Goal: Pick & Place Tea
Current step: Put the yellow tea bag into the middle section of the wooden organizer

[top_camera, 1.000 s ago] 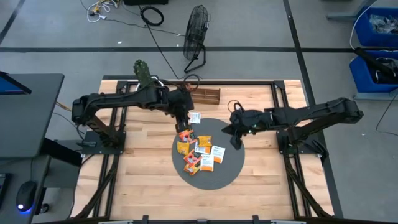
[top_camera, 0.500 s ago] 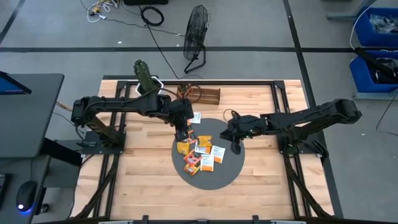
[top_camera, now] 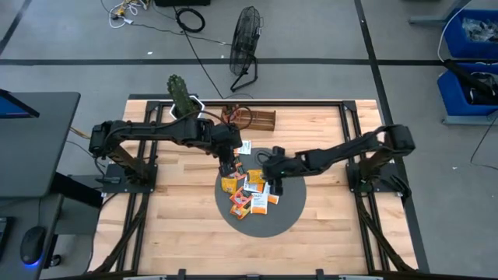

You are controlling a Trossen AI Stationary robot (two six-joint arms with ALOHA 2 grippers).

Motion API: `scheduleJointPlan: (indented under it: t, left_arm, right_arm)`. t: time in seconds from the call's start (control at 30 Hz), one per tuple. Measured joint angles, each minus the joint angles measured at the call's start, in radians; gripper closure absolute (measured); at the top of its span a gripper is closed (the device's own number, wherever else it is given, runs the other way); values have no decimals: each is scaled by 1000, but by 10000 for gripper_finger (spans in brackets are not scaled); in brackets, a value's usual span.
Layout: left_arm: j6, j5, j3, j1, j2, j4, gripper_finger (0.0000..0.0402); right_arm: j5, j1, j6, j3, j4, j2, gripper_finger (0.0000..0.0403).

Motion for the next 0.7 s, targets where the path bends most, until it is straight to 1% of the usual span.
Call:
scheduleJointPlan:
  t: [0.27,0.43,0.57,0.7]
  left_arm:
    - [25,0,0,1,0,-1,259]
    - [25,0,0,1,0,-1,259]
    - [25,0,0,1,0,-1,259]
    - [25,0,0,1,0,-1,259]
  right_arm:
    - [-2,4,-14,42,15,117,186]
    - [-3,4,-15,42,33,148,193]
    - [-4,4,-15,42,36,164,219]
    - [-17,4,-15,43,41,175,271]
